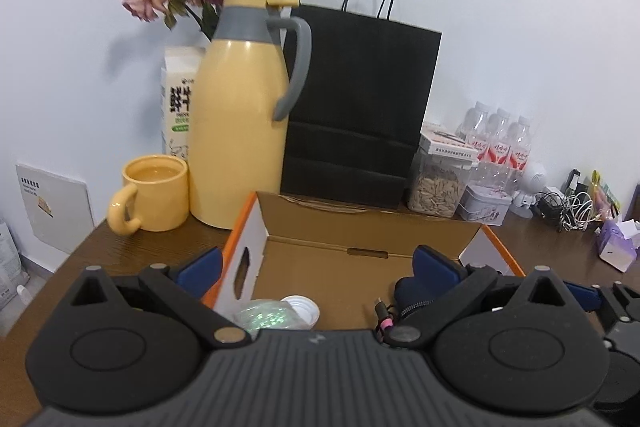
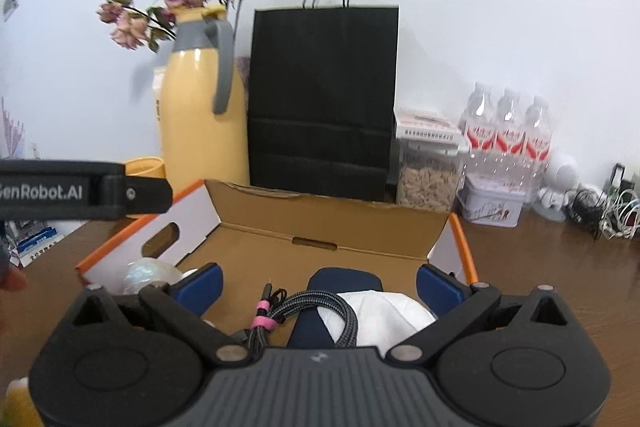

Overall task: Organize objects
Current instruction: 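Carry bag and cable into the cardboard box and open both tools, then withdraw both tools and bring the right tool to the lavender pouch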

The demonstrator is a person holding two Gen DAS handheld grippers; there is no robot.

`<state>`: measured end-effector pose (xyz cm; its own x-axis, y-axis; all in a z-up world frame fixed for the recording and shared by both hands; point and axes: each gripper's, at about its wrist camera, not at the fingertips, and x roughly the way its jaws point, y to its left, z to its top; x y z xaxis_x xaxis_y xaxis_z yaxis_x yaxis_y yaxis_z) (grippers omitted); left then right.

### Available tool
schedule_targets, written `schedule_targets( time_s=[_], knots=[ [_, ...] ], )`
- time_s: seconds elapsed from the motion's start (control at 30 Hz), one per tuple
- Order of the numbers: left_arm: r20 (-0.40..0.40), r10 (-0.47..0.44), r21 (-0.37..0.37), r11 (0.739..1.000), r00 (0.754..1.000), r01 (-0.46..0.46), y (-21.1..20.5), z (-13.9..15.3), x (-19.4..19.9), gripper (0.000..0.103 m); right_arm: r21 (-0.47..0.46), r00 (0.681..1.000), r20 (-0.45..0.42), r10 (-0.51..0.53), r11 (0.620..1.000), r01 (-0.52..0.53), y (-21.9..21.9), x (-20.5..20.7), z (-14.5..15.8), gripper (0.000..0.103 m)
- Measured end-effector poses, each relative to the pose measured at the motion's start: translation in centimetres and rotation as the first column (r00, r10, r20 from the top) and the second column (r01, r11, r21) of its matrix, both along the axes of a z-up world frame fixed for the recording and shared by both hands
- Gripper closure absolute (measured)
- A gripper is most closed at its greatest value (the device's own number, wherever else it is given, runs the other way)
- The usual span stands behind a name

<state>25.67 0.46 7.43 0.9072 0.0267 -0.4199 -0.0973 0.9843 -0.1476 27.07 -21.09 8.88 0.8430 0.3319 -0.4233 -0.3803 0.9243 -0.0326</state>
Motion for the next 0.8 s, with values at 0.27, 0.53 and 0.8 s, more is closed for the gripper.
schedule_targets(
  time_s=[0.27, 0.53, 0.8],
  knots=[
    [0.008, -0.002, 0.033, 0.999, 1.000, 0.002, 1.3, 0.8, -5.3, 0.000, -0.044, 1.000, 0.021, 0.013, 0.999, -0.012, -1.9, -5.6, -0.4, 0.000],
    [-0.051, 0.019, 0.062, 0.998, 0.999, -0.016, 3.3, -1.4, -10.4, 0.000, -0.071, 1.000, -0.013, 0.022, 0.997, -0.023, -3.1, -9.7, -2.1, 0.001],
    [-0.120, 0.034, 0.051, 0.998, 0.992, -0.028, 5.1, -4.5, -14.0, 0.000, -0.066, 0.999, -0.037, 0.034, 0.997, -0.036, -3.7, -11.8, -3.6, 0.012]
  ],
)
